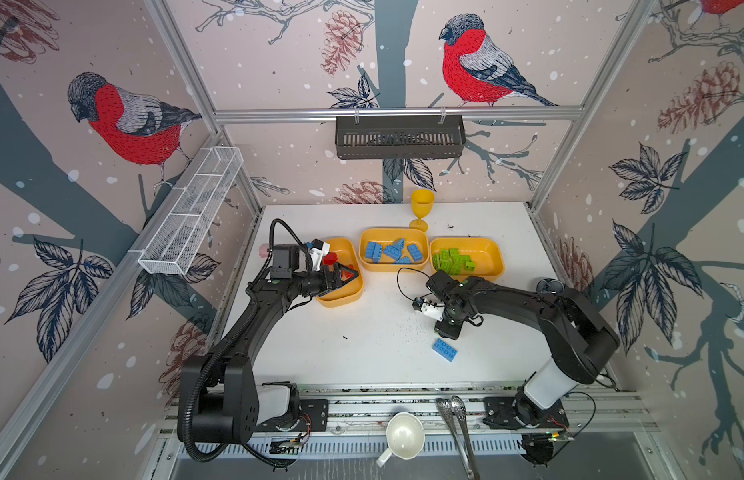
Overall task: Sort the legos into containers by color
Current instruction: 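Lower the right gripper onto the lime-green brick on the table and grasp it, then carry the lime-green brick with the right gripper and drop it into the farthest bin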
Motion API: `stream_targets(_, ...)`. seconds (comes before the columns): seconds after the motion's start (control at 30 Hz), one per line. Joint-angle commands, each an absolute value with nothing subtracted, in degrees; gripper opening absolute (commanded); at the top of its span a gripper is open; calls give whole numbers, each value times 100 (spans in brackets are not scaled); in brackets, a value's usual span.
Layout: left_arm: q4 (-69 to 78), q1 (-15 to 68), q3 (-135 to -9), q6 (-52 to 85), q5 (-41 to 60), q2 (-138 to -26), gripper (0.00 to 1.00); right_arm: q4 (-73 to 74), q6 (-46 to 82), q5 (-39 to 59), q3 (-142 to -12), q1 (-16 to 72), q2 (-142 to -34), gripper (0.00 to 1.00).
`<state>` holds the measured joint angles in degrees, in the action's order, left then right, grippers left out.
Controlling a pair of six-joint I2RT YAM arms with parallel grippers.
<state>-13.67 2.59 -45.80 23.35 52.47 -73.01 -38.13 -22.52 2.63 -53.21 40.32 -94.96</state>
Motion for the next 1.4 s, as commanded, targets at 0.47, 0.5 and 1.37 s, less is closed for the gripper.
stream_targets(0.47,-1229,246,-4548,2324,5447,-7210,92,-4158,-1911,473,-6462,3376,-8831,24)
stream_targets(0.5,-1176,250,-4531,2382,5466,-7202,92,-4157,-1905,399,-6603,3203,-8765,24)
stream_targets(1.37,-1160,255,-4420,2487,5458,-7059,92,-2796,-3934,-1855,-7954,1643,-10759,31)
